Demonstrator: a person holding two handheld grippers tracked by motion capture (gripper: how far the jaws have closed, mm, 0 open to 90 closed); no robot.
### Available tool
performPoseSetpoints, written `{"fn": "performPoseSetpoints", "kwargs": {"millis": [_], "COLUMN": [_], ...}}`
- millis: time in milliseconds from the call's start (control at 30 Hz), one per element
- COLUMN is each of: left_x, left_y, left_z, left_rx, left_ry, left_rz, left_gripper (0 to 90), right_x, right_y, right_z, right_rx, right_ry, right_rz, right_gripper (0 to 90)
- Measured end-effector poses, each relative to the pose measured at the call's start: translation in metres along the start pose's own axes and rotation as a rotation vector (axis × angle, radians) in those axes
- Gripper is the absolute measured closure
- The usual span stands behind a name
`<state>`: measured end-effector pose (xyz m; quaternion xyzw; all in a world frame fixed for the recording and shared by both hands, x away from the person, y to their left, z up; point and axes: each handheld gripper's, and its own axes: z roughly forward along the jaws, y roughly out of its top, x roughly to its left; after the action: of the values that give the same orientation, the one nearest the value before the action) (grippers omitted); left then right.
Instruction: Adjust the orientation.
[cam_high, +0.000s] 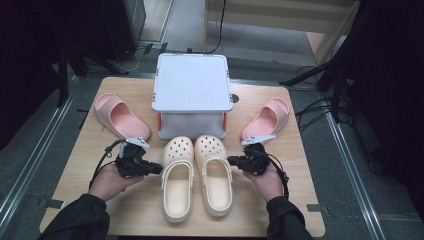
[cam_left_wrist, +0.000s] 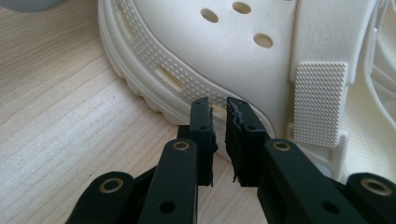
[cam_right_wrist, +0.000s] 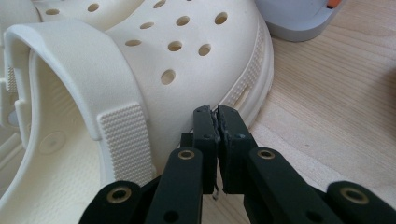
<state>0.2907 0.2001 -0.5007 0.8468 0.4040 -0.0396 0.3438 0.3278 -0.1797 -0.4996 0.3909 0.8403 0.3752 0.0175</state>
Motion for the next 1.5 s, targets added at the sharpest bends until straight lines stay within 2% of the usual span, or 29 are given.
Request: {"fn": "performPoseSetpoints", "kwargs": {"millis": [100,200,233,367,433,567,600,733,900,1067,1300,1367,1500], "left_x": [-0.004,-0.009,-0.011,-0.007,-0.006,-0.005,-0.005,-0.002,0.005,0.002,0.000,0.001,0.004], "left_y": [0.001,0.001,0.002,0.001,0.003,0.012,0.014,0.024,0.044,0.070,0.100,0.107,0.125], "left_z": [0.002,0.005,0.006,0.004,-0.002,-0.025,-0.029,-0.037,-0.047,-0.060,-0.071,-0.075,-0.081], "left_rx": [0.007,0.022,0.019,0.021,-0.013,-0.120,-0.128,-0.145,-0.157,-0.169,-0.163,-0.174,-0.197], "left_ry": [-0.008,-0.034,-0.029,-0.032,-0.011,0.019,0.028,0.033,0.048,0.071,0.113,0.101,0.107], "left_rz": [0.022,0.033,0.036,0.020,0.014,-0.004,-0.003,-0.009,-0.015,0.013,0.047,0.040,0.048], "left_gripper": [81.1,81.0,81.2,79.4,79.4,85.7,86.4,86.9,86.2,87.4,87.3,87.3,87.3], "right_x": [0.000,0.000,0.000,0.000,-0.001,0.001,0.003,0.013,0.029,0.044,0.063,0.067,0.075], "right_y": [0.000,0.000,0.000,0.000,0.000,0.002,0.002,0.003,0.001,-0.004,-0.010,-0.011,-0.013], "right_z": [0.001,0.001,0.002,0.001,0.000,-0.006,-0.010,-0.021,-0.036,-0.045,-0.045,-0.043,-0.041], "right_rx": [-0.004,-0.007,-0.009,-0.009,-0.015,-0.054,-0.075,-0.104,-0.138,-0.165,-0.143,-0.137,-0.125], "right_ry": [0.006,0.014,0.016,0.001,0.001,0.006,0.008,-0.004,-0.022,0.009,0.024,0.029,0.034], "right_rz": [0.003,0.003,0.003,0.003,0.006,0.018,0.013,0.013,0.012,-0.004,-0.022,-0.023,-0.034], "right_gripper": [87.5,87.4,87.6,84.7,83.2,79.1,77.5,72.7,69.8,67.2,64.0,61.4,59.1]}}
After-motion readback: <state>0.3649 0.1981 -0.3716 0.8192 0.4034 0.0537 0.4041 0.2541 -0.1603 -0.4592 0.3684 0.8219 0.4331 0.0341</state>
